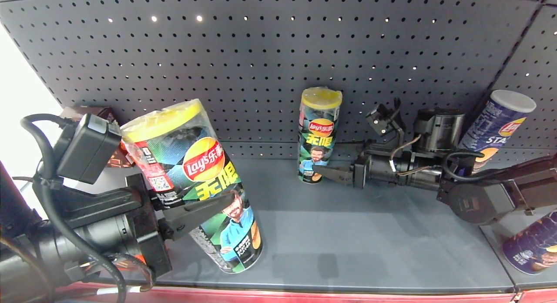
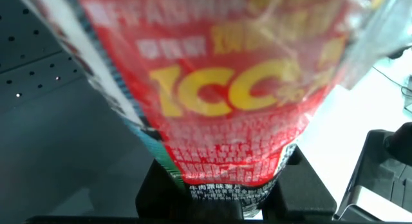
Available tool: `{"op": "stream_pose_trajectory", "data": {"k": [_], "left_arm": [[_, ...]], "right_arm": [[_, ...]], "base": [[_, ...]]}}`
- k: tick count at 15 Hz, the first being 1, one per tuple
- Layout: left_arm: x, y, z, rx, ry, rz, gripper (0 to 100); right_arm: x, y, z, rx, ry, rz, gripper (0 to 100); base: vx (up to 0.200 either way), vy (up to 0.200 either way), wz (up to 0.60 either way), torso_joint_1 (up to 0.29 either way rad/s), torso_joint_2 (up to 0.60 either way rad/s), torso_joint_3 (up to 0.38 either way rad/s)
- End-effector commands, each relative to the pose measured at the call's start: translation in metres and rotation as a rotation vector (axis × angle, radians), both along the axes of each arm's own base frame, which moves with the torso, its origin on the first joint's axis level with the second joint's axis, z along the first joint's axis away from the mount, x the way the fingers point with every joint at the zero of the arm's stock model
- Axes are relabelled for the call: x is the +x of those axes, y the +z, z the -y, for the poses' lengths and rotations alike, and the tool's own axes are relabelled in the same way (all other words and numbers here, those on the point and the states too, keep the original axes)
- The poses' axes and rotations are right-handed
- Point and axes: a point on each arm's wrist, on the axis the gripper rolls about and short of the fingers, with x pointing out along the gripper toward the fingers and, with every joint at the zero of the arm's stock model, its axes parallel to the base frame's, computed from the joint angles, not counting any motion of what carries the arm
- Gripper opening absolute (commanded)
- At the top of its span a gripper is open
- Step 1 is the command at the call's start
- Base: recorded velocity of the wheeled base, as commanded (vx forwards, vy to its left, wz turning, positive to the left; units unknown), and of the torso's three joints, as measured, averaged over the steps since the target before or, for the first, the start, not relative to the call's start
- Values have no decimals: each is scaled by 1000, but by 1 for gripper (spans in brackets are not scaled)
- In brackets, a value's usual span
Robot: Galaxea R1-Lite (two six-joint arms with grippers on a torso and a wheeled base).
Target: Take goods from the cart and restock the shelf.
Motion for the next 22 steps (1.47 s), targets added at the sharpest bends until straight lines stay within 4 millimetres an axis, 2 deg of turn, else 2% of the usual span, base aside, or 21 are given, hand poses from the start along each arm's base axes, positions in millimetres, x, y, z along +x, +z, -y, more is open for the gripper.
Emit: {"op": "stream_pose_trajectory", "data": {"k": [1,5,8,11,13,17,22], "left_arm": [[0,-1,0,2,1,-5,0],[0,-2,0,3,1,-6,0],[0,-1,0,2,1,-5,0],[-1,-5,-1,8,1,-15,0],[-3,-7,-2,12,3,-22,0],[-3,-8,-2,13,3,-23,0],[-2,-9,-2,16,4,-29,0]], "right_arm": [[-2,-4,-3,-6,9,-10,100],[-16,-10,-8,-21,40,-36,100],[-30,-12,-5,-24,47,-41,100],[-17,-7,8,-14,-10,-23,100],[-3,-2,6,-1,-27,2,100],[15,2,-6,10,-45,31,100],[31,-6,-26,10,-17,33,100]], "base": [[0,0,0,0,0,0],[0,0,0,0,0,0],[0,0,0,0,0,0],[0,0,0,0,0,0],[0,0,0,0,0,0],[0,0,0,0,0,0],[0,0,0,0,0,0]]}}
